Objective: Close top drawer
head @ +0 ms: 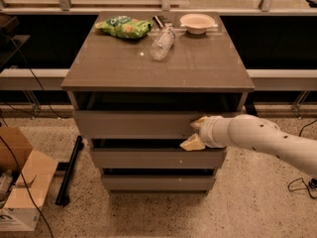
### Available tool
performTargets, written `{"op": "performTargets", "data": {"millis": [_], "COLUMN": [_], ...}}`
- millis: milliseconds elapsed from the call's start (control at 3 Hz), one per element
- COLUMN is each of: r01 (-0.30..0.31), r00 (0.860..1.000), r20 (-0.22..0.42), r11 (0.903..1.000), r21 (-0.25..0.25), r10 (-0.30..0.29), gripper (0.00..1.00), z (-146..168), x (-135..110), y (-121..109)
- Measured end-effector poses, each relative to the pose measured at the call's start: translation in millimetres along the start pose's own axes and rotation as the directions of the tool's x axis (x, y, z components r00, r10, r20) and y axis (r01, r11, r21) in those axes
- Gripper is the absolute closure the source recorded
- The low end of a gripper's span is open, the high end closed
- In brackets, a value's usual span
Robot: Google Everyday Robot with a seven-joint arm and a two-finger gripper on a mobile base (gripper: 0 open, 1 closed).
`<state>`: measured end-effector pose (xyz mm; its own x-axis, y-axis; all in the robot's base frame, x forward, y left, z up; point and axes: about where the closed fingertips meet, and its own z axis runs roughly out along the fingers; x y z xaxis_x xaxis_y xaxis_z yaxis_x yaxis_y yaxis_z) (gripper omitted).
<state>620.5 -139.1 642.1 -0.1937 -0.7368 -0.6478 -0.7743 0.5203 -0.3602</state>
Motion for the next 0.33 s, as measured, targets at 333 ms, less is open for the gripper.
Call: {"op": "performTargets", "data": {"millis": [333], "r01": [0.0], "r00": [1.0], "r20": [0.008], "r11": [1.0], "r21": [0.005], "r10": [0.0], "gripper": [0.0], "z": [1.7], "x": [-2.1], "y": [-2.5]}}
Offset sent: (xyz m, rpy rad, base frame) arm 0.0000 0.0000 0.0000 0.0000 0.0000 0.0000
